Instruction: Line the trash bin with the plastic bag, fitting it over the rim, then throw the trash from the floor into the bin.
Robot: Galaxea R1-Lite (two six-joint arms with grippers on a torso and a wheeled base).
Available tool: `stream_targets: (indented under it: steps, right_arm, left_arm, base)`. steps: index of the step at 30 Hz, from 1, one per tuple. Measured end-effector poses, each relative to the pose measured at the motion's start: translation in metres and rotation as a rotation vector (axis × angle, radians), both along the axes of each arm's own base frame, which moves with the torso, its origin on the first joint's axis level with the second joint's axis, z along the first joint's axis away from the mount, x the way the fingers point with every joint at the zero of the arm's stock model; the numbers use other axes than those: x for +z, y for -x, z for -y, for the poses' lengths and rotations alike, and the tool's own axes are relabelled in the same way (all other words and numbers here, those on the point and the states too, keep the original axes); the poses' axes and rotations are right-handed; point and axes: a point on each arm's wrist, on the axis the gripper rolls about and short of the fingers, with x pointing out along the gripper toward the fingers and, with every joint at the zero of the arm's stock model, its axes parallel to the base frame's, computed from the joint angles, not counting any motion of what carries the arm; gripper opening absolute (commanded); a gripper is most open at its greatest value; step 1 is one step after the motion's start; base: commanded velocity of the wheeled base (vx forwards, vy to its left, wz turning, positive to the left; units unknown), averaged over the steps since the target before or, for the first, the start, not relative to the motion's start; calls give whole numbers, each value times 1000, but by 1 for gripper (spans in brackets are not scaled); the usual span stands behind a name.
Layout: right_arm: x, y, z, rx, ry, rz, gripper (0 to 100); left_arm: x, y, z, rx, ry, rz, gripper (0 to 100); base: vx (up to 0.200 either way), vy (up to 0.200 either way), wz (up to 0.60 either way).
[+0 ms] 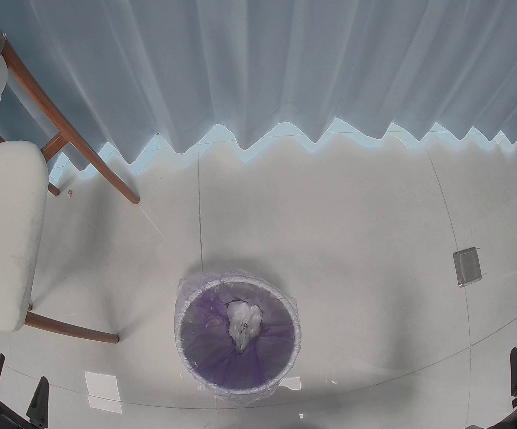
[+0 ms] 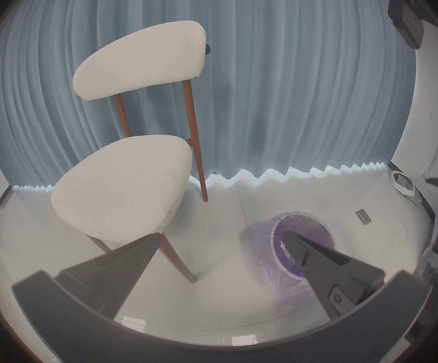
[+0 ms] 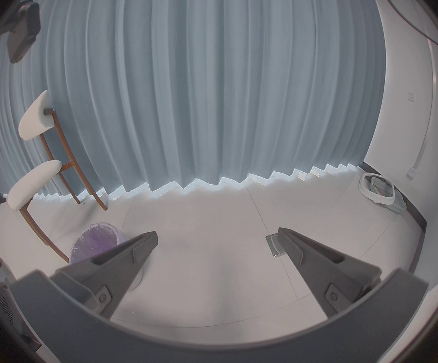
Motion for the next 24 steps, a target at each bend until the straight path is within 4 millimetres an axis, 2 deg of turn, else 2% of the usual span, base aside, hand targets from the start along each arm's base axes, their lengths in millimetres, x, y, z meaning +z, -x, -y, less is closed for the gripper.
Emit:
stream_targets:
  steps: [9, 21, 24]
  right_arm:
    - [0, 0, 0, -1, -2, 1, 100]
    - [0, 0, 0, -2, 1, 1, 100]
    - [0, 0, 0, -1, 7, 1, 100]
  left_arm:
    - [-1, 3, 0, 46, 16, 27, 100]
    - [-2, 3, 0, 46, 15, 32, 100]
    - [-2, 3, 0, 46, 13, 32, 100]
  base:
    - [0, 0, 0]
    - [200, 0, 0]
    - [0, 200, 0]
